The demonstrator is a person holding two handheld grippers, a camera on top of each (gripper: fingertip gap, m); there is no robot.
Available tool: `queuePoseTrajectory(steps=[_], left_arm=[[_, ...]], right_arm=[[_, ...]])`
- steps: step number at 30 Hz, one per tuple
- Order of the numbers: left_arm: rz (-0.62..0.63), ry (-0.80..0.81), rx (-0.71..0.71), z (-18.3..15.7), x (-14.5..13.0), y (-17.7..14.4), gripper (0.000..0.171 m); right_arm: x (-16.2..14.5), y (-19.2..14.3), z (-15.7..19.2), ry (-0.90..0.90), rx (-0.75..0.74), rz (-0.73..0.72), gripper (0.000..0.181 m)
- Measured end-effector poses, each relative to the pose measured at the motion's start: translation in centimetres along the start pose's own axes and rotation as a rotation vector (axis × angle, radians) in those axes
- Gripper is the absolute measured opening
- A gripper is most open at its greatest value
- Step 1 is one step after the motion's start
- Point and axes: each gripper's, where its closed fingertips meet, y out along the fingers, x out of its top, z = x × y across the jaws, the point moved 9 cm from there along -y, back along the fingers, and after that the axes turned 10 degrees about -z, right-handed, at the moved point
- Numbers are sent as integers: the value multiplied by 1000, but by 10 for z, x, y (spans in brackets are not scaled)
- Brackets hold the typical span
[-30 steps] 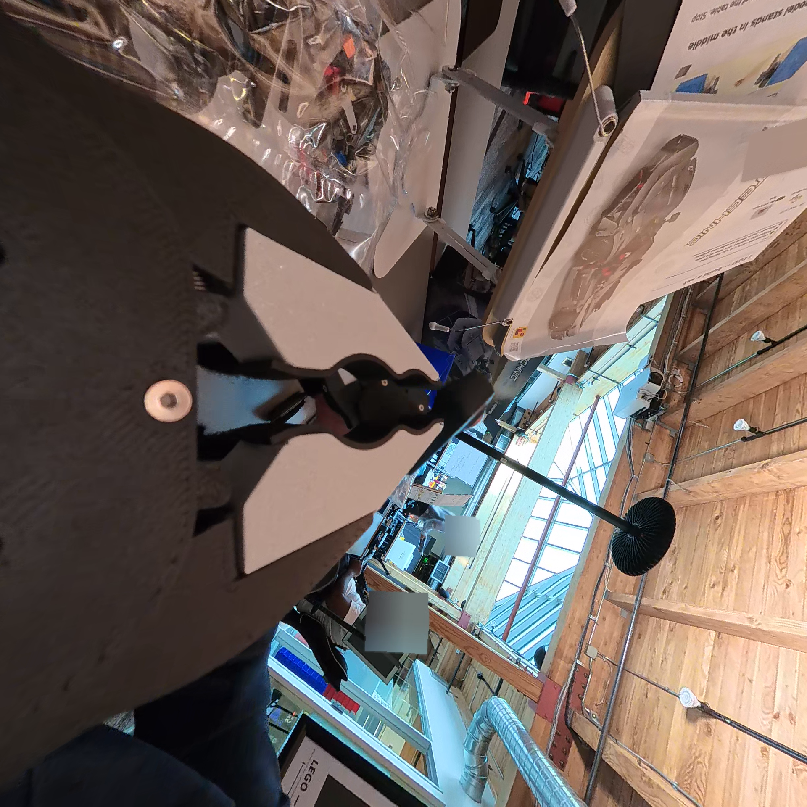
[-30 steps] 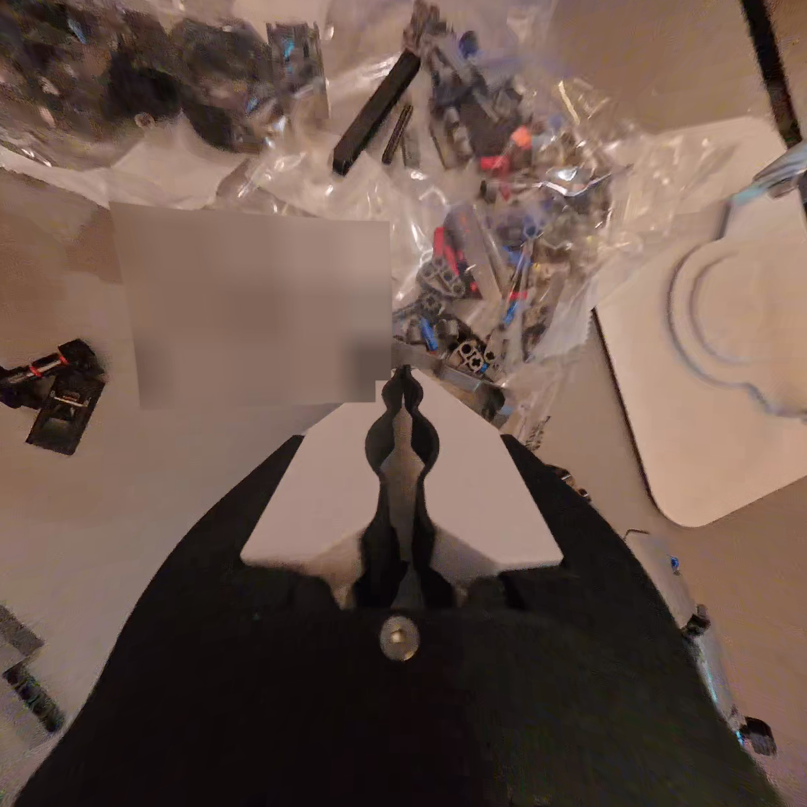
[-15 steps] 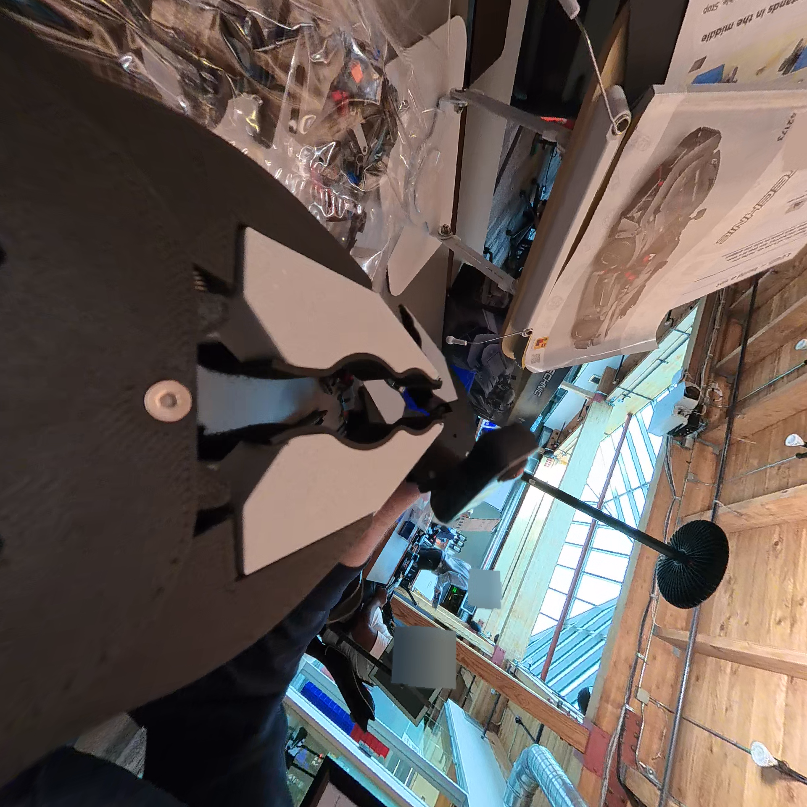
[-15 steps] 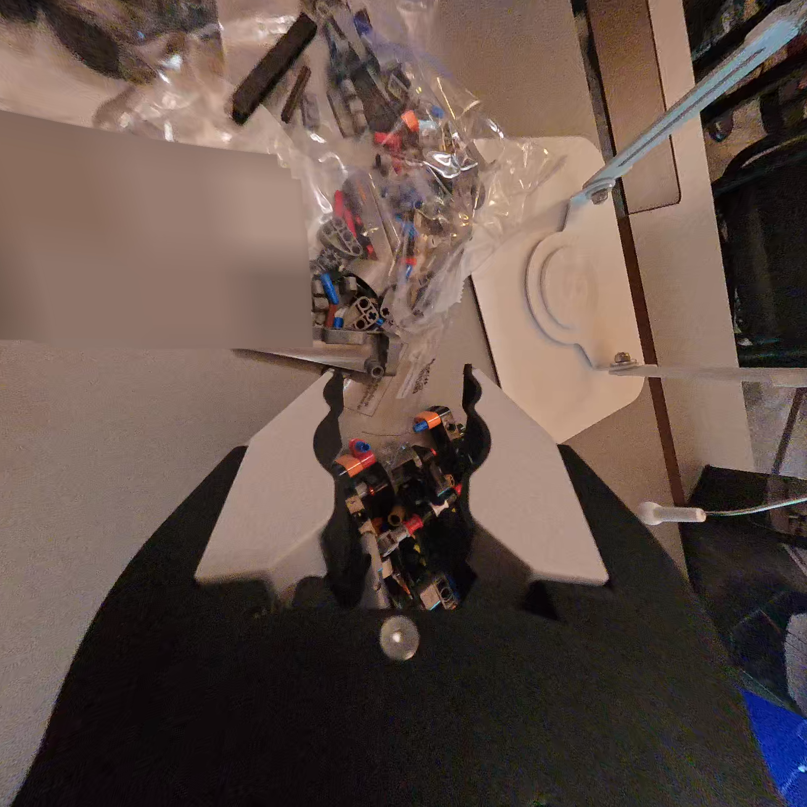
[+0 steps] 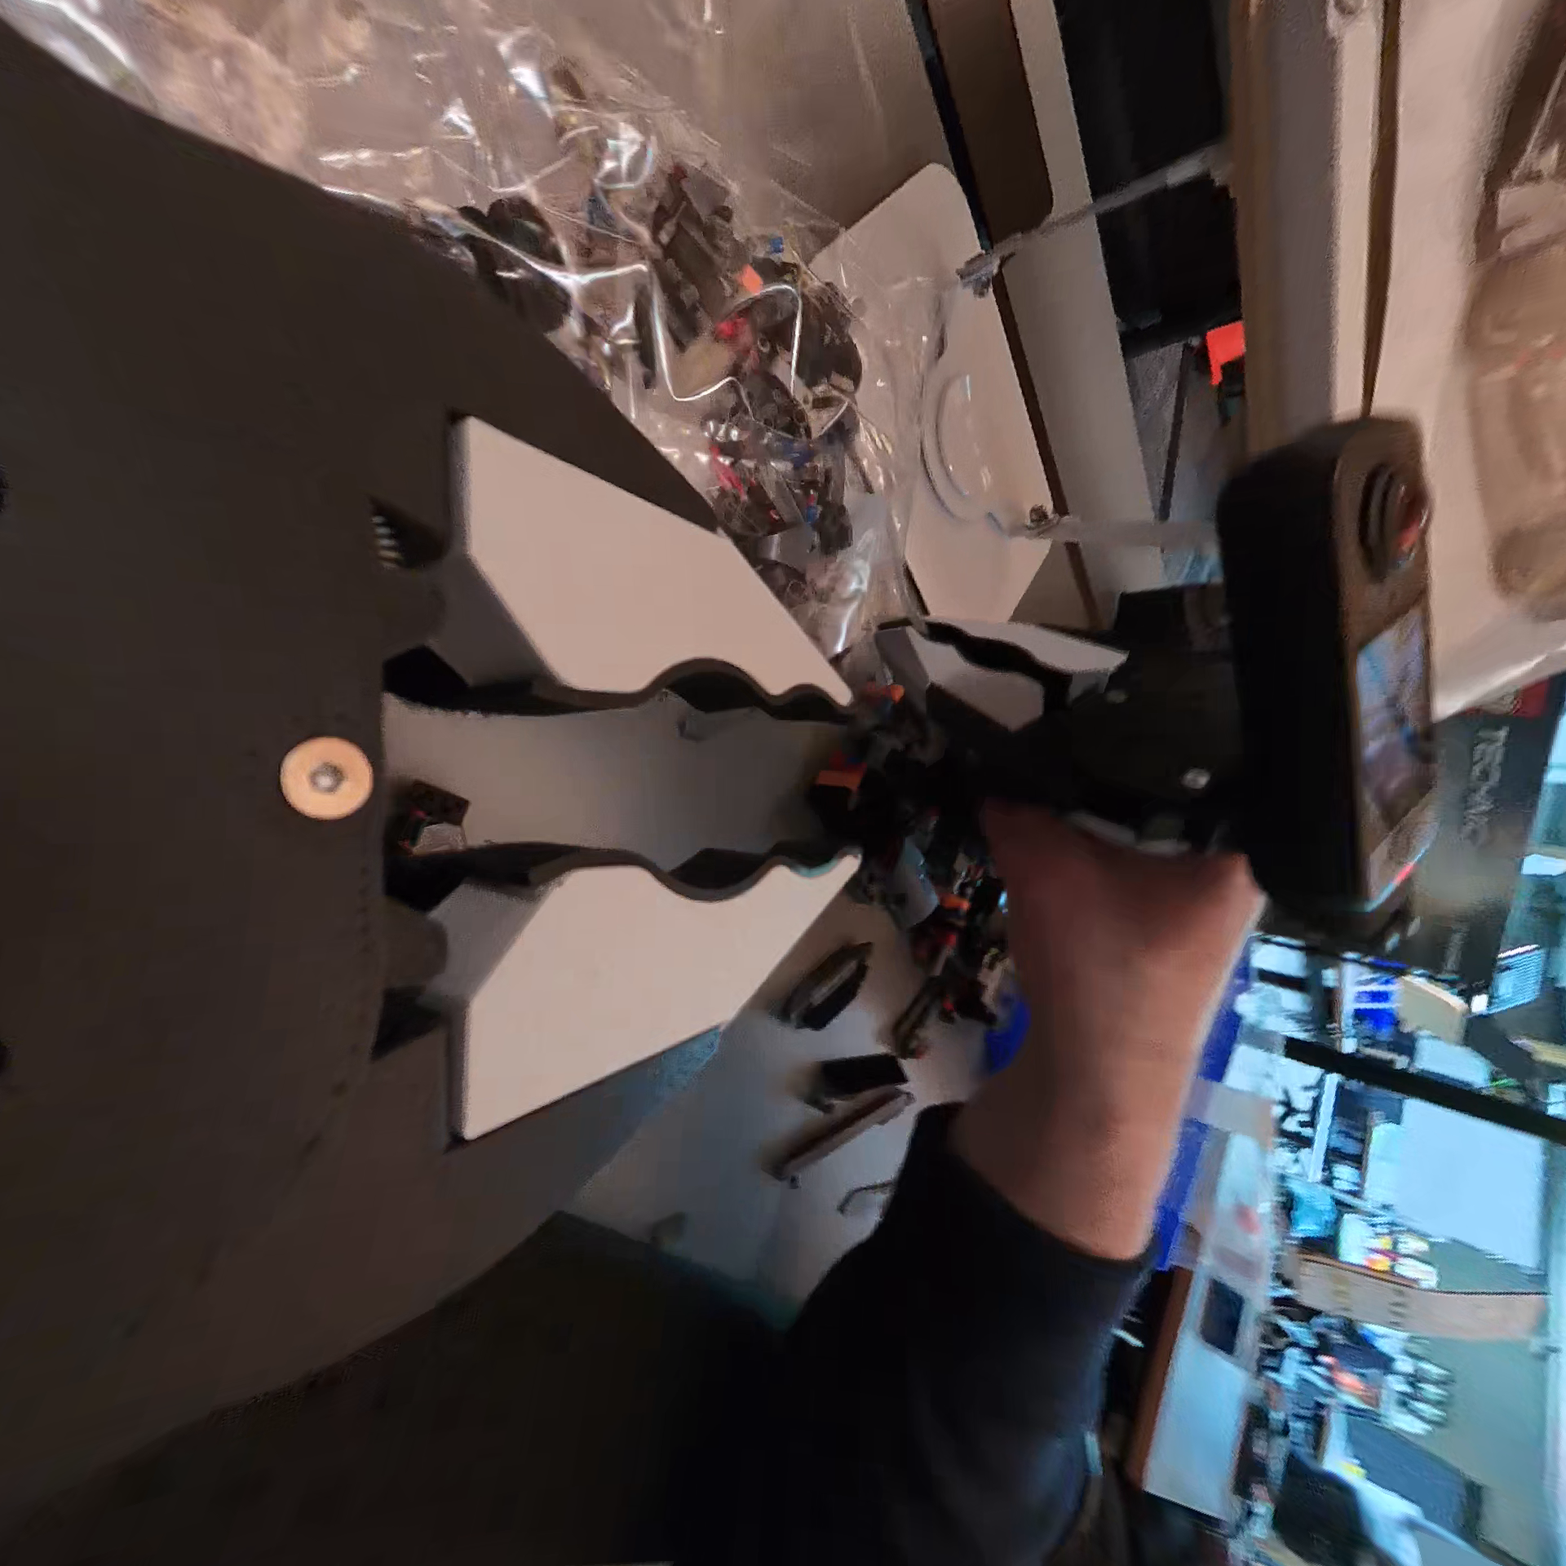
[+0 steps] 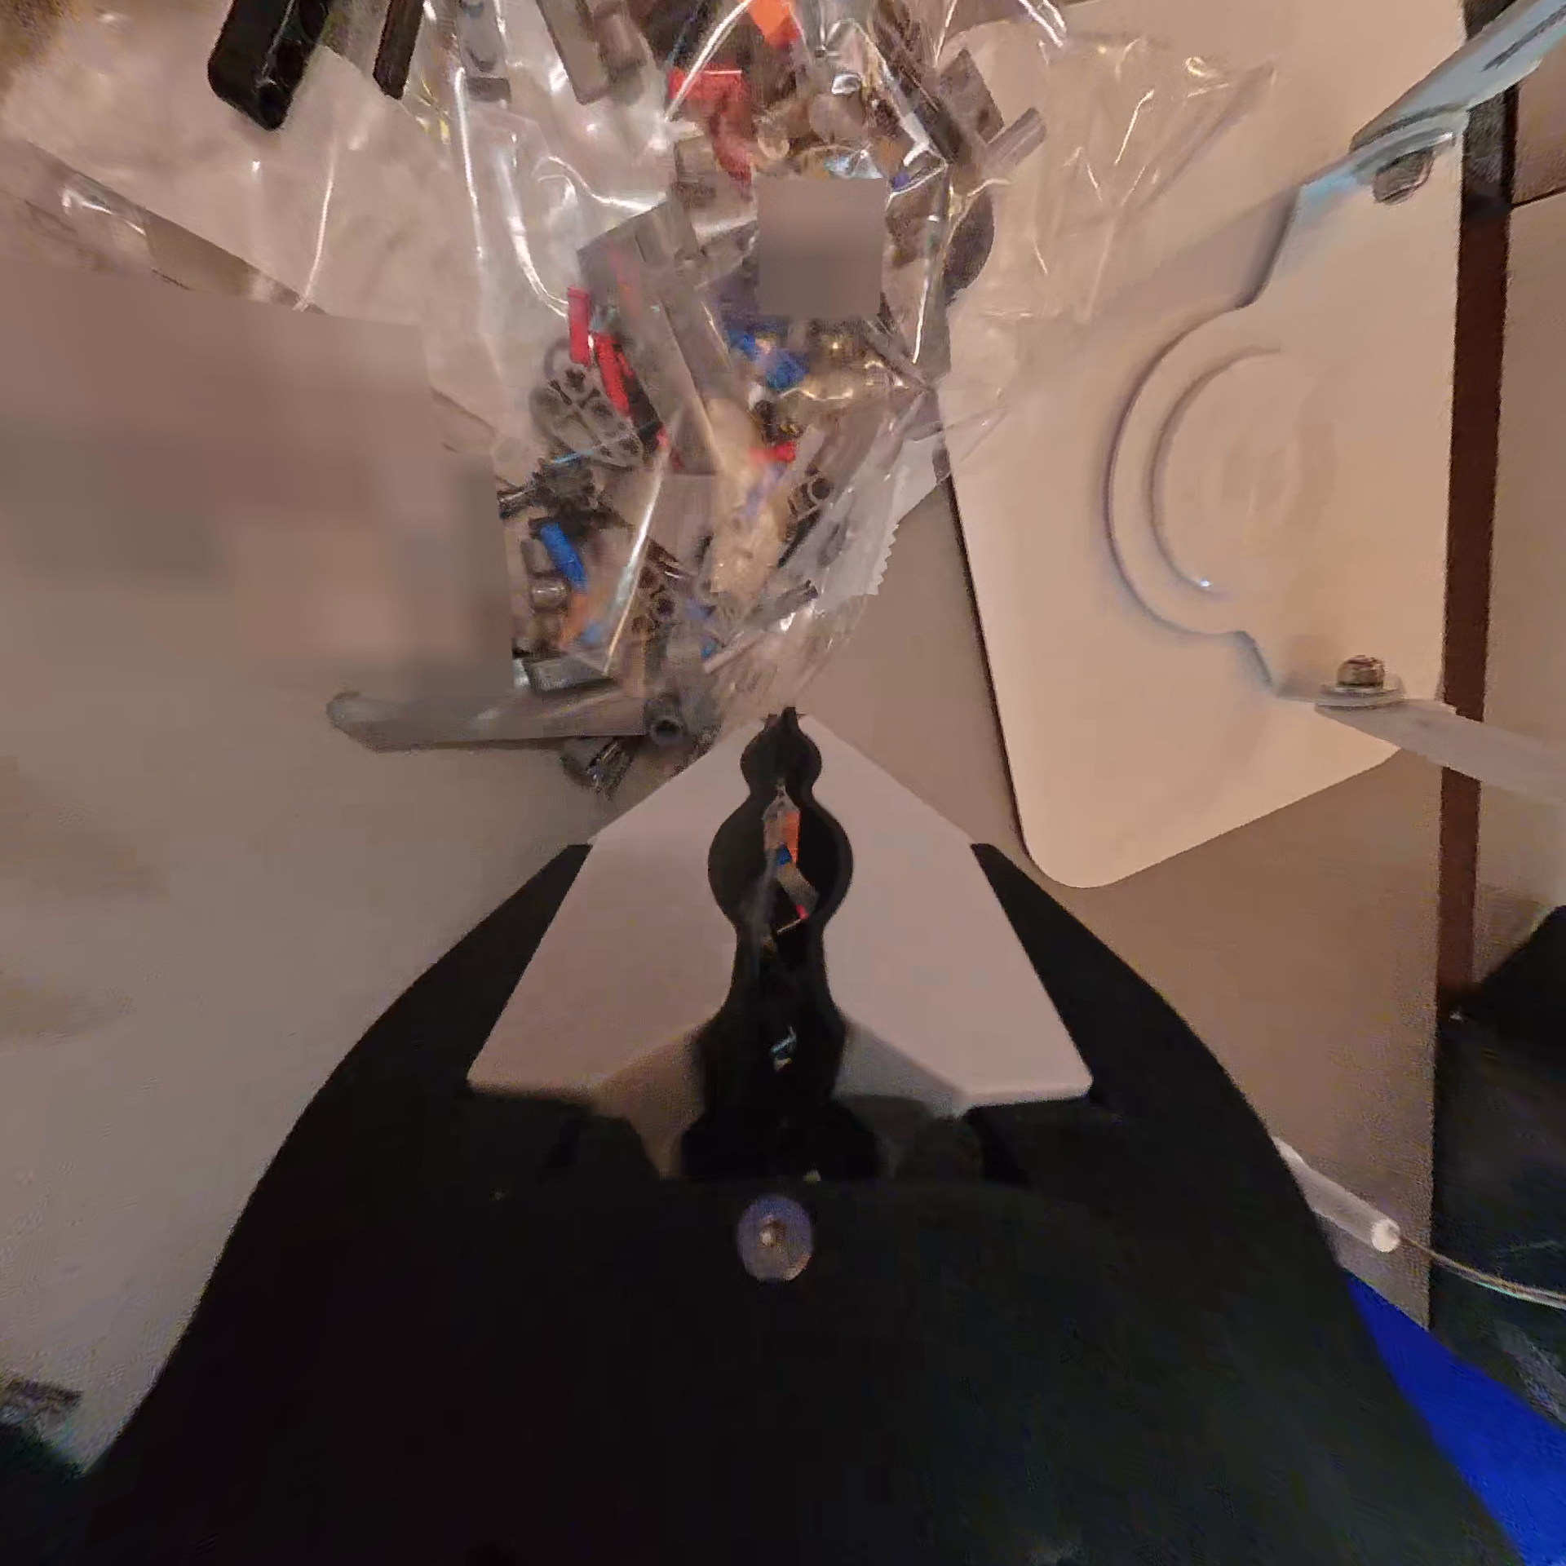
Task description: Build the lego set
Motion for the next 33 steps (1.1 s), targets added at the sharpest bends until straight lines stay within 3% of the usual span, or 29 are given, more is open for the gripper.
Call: queuePoseTrajectory(steps=[7,11,14,17,21,30,33], left_arm=[[405,396,-78,-36,-34,50,20],[555,474,-82,-37,-54,67,20],[626,572,19,-26,-57,70,19],[683,506,75,-11,-62,68,21],[663,533,199,2,-56,64,29],[597,647,287,7,-42,57,25],[578,605,300,13,-39,52,31]], right_arm=[[0,-8,-4,84,125,9,0],[-1,-16,-6,131,189,15,0],[-1,-20,-6,143,215,10,0],[-2,-25,-3,143,256,8,0],[-3,-31,2,152,334,-8,0],[-8,-40,4,157,406,-25,0],[-8,-43,3,170,425,-38,0]])
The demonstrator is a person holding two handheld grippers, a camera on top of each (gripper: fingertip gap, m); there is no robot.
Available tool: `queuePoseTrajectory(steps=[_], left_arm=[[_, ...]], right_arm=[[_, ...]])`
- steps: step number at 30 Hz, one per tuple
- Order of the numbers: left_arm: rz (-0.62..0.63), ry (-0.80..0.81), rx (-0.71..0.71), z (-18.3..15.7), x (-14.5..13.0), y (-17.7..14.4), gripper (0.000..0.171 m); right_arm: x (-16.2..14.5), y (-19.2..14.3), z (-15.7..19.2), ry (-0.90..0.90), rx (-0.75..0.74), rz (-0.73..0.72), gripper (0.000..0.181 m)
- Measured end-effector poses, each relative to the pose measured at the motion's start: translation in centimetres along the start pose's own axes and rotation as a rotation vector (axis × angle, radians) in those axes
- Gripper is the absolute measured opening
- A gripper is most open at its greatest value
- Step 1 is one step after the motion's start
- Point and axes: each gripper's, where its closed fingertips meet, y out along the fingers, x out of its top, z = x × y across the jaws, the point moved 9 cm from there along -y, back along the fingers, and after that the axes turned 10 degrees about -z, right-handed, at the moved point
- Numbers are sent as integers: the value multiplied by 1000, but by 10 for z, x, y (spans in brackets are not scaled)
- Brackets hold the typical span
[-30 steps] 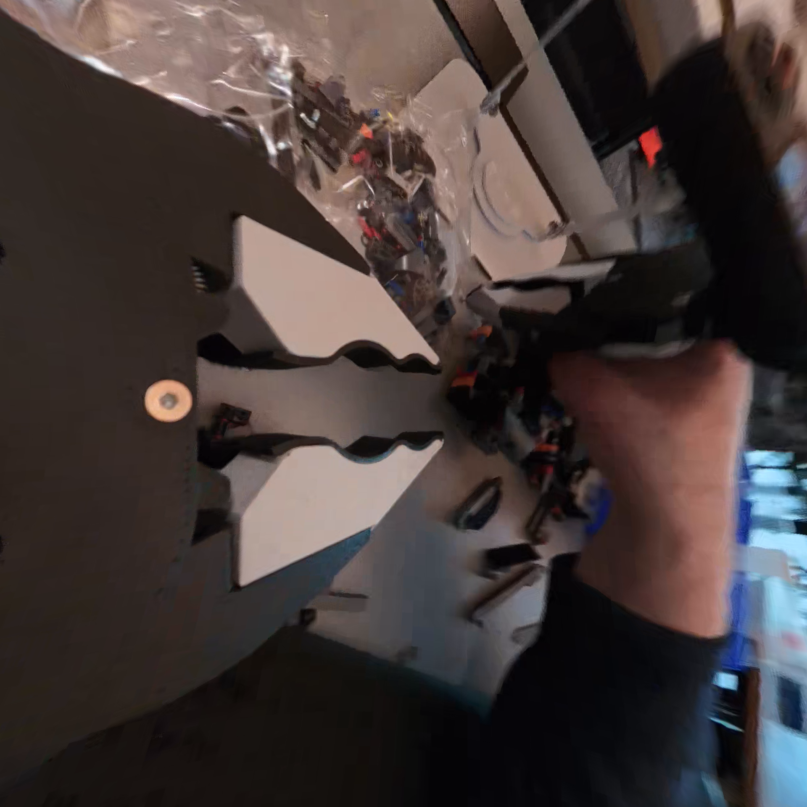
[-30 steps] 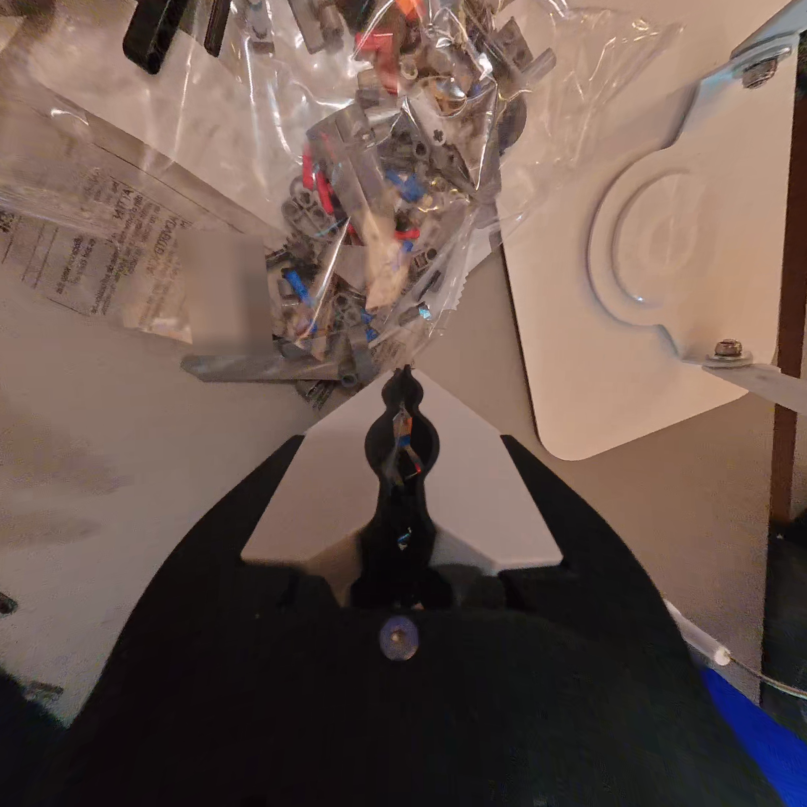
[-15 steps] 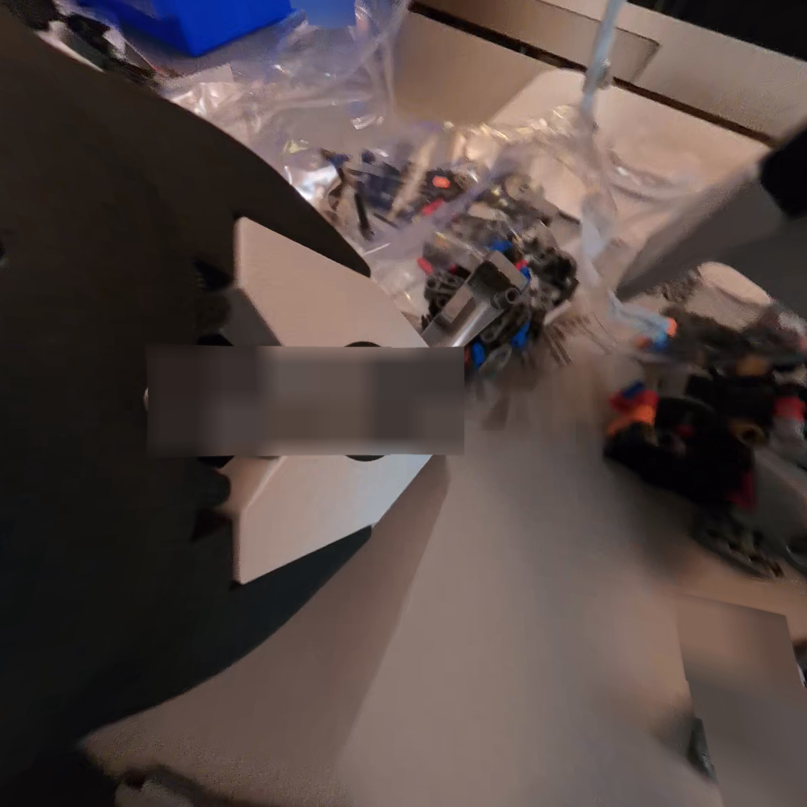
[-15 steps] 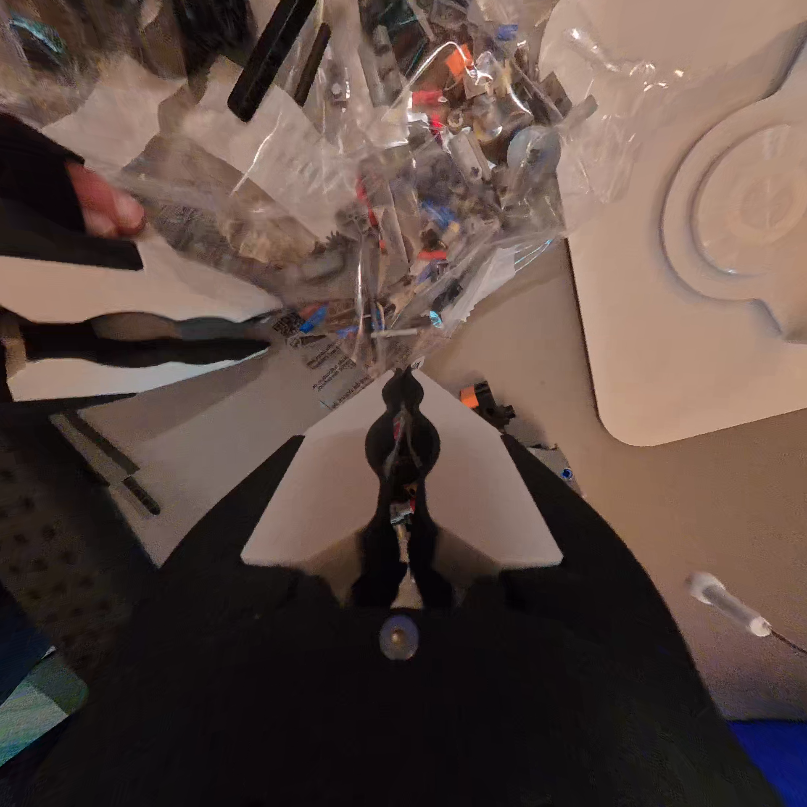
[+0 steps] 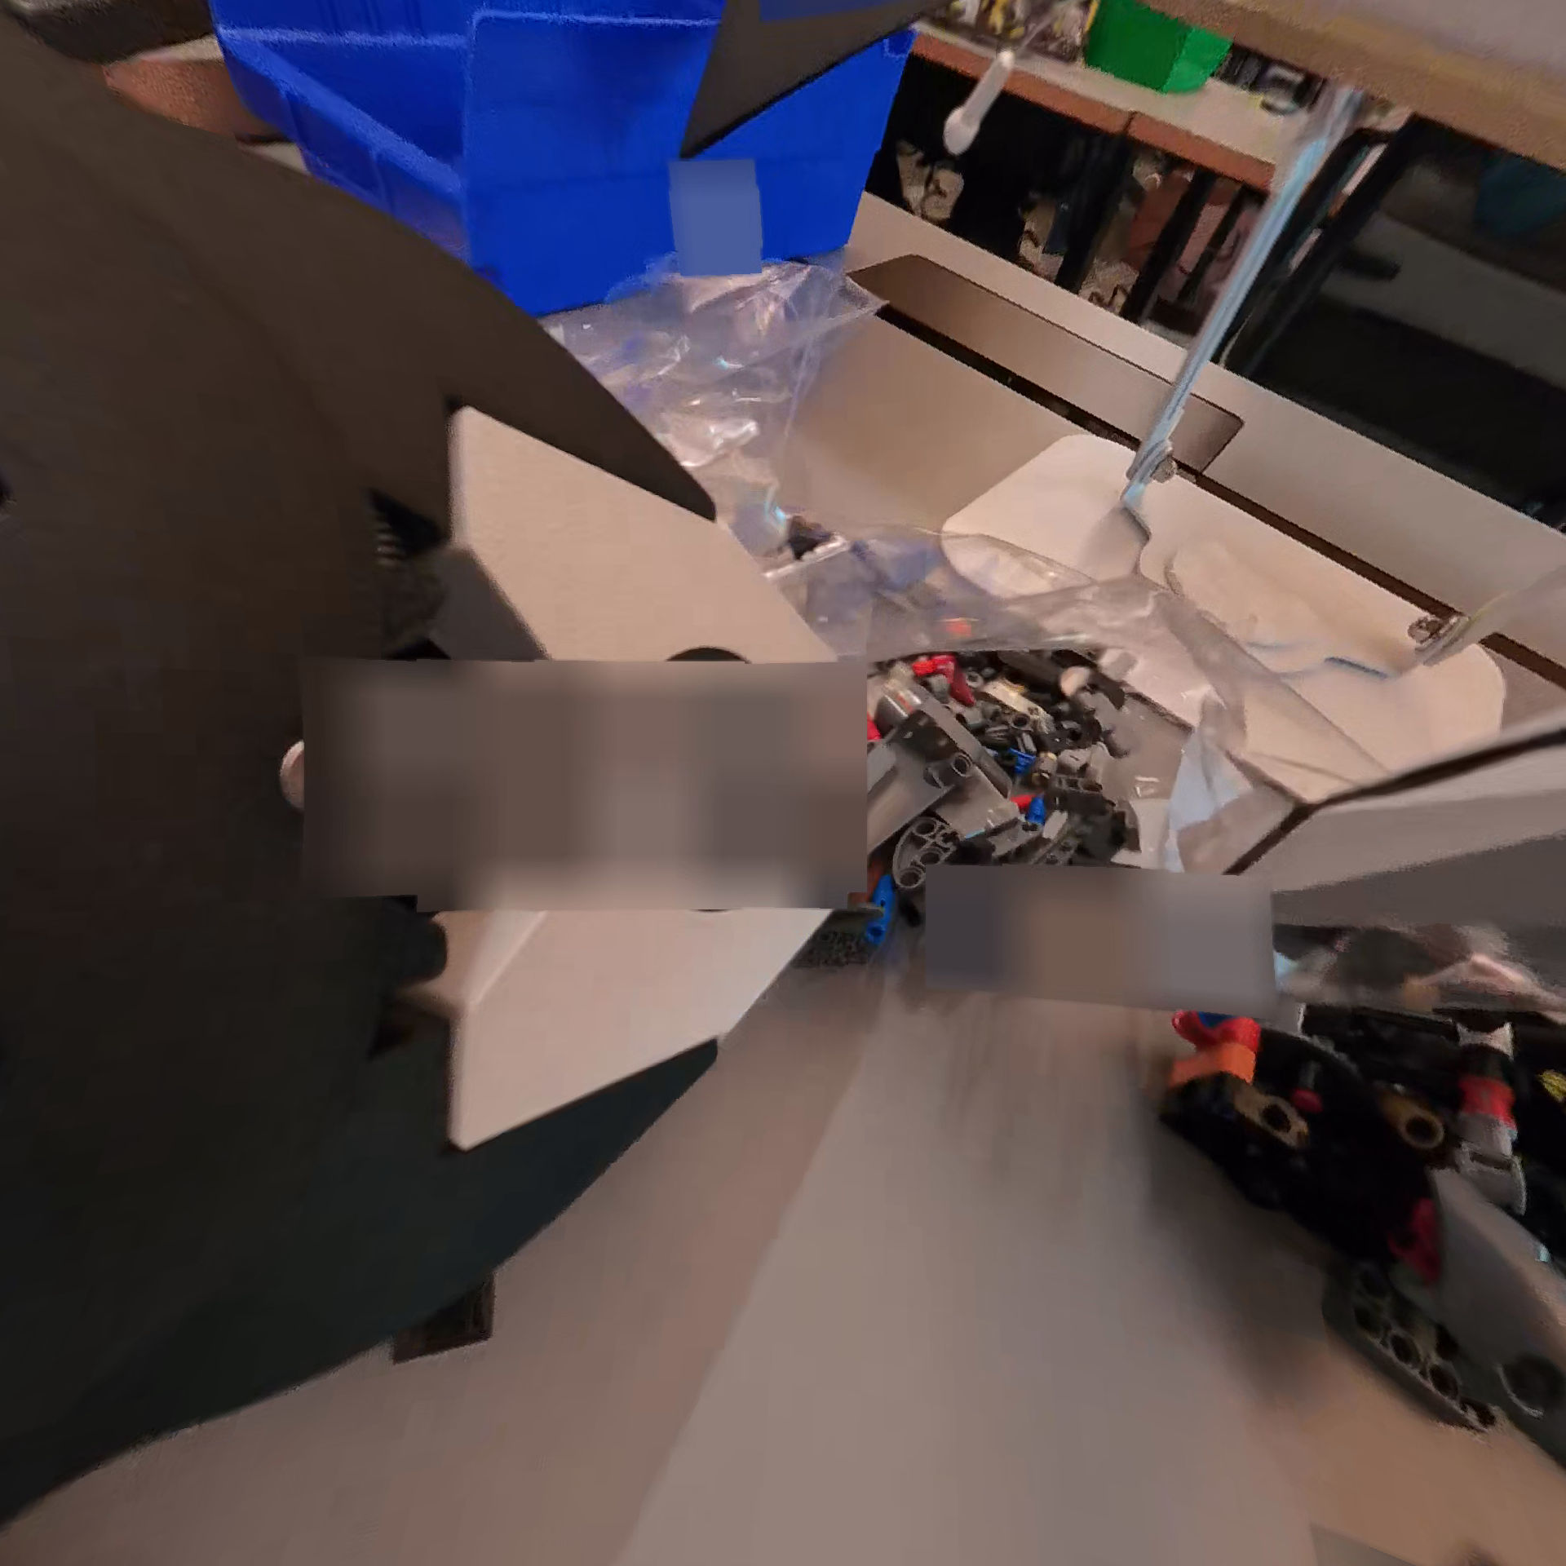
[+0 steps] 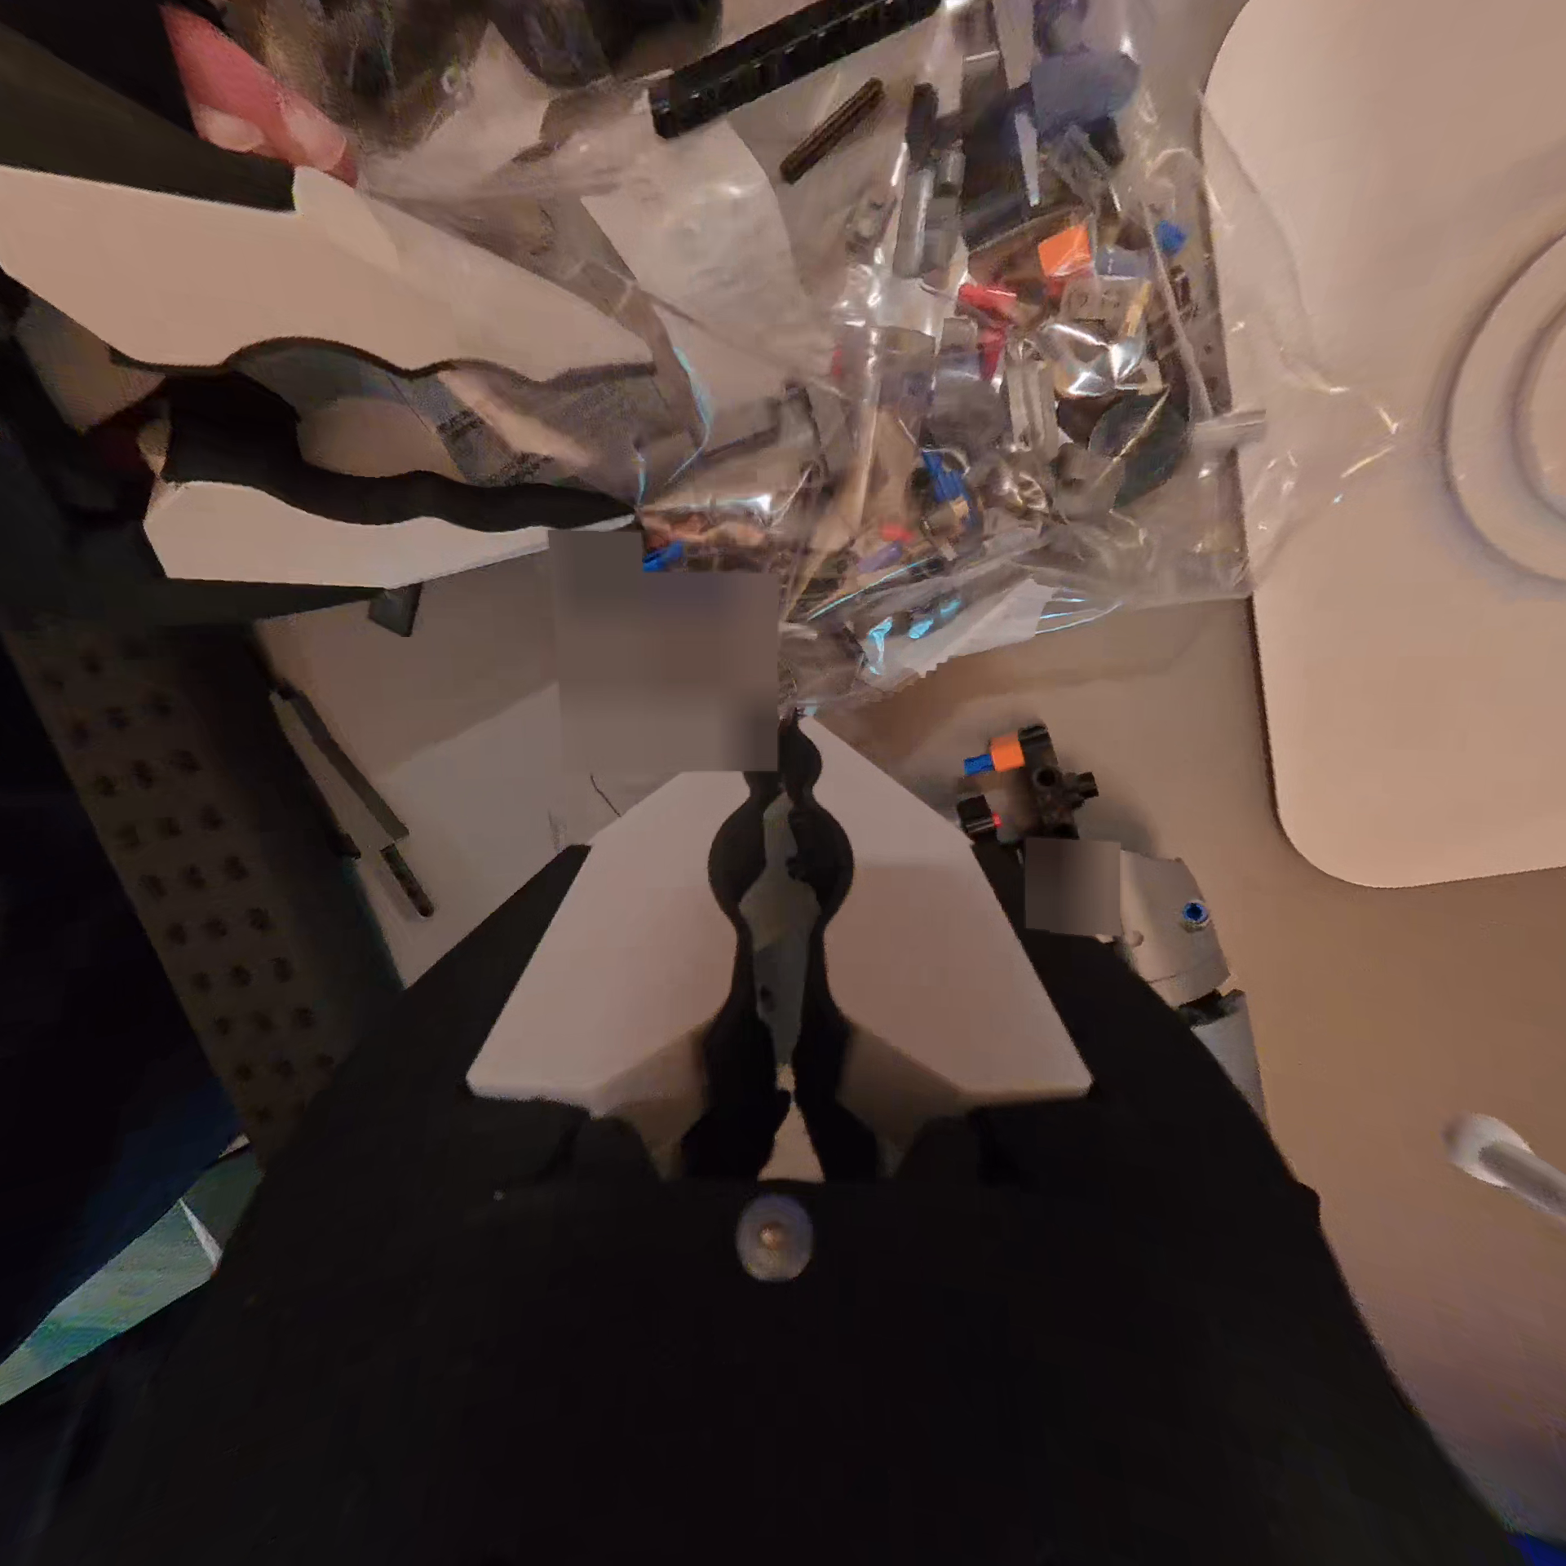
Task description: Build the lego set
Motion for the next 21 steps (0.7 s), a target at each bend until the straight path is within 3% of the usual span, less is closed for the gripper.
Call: queuePoseTrajectory(steps=[3,8,15,21], left_arm=[[-49,-18,39,8,2,-10,30],[-29,-35,9,11,0,-7,48],[-12,17,92,27,3,-11,48],[-29,-73,37,46,8,-12,49]], right_arm=[[-3,-3,-2,10,1,2,0],[-4,-15,-2,16,35,-41,0],[-9,-32,-3,13,62,-89,0],[-12,-41,-4,7,90,-119,0]])
